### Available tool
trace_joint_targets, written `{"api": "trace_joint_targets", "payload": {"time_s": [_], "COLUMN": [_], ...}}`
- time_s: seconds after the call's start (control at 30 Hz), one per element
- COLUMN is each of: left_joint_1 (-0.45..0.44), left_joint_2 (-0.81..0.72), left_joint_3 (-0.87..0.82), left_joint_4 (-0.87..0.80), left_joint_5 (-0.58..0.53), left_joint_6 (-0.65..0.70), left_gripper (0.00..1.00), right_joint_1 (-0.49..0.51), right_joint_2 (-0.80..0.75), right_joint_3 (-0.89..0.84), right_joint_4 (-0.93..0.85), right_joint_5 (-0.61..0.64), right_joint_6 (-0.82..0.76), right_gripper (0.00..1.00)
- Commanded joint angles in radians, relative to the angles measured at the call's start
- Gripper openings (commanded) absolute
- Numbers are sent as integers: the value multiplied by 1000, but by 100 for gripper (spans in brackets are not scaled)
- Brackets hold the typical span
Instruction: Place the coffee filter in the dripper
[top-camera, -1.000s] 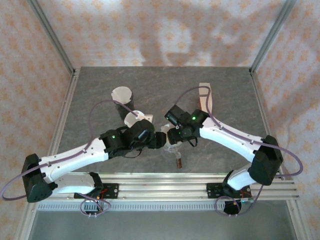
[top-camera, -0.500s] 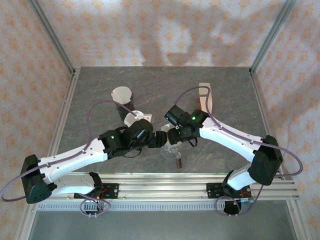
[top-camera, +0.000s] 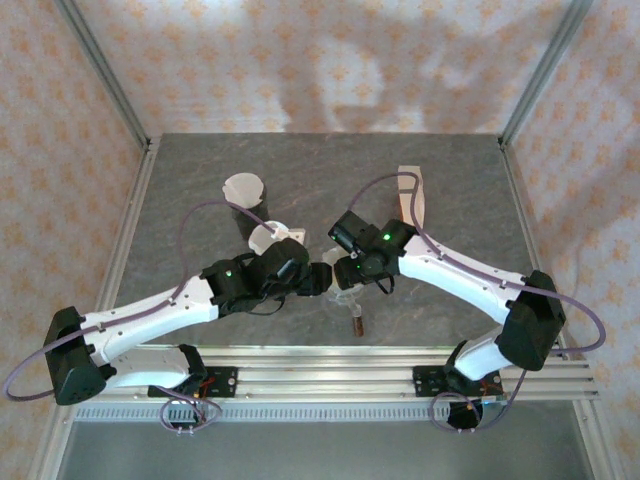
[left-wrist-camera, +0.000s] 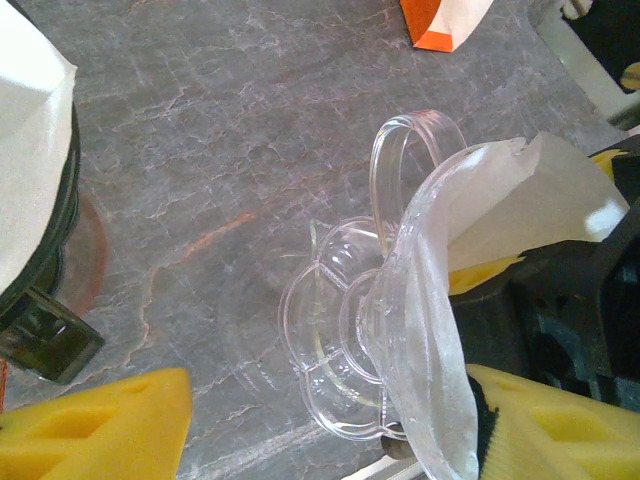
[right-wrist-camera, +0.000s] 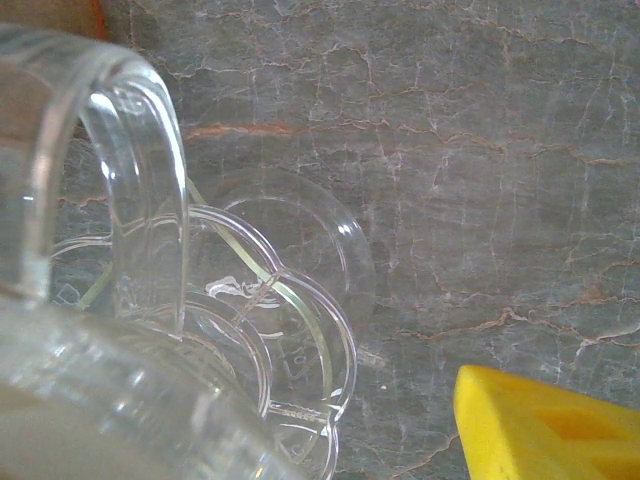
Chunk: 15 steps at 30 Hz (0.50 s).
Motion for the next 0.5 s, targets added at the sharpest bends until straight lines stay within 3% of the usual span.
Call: {"api": "trace_joint_targets", "payload": {"time_s": [0.0, 0.47], "left_joint_1": [11, 12], "left_joint_2": [4, 4], "left_joint_3": [-5, -13], "left_joint_4": [-15, -3], "left_joint_5": [0, 8], "left_joint_6": [1, -5], "left_gripper": [68, 67], "right_joint_1": [8, 1], "right_joint_2": [-9, -129], "right_joint_3": [25, 37], "right_joint_4": [1, -59], "right_joint_5": [45, 82], "right_joint_6": [2, 27], "right_gripper": [69, 70]}}
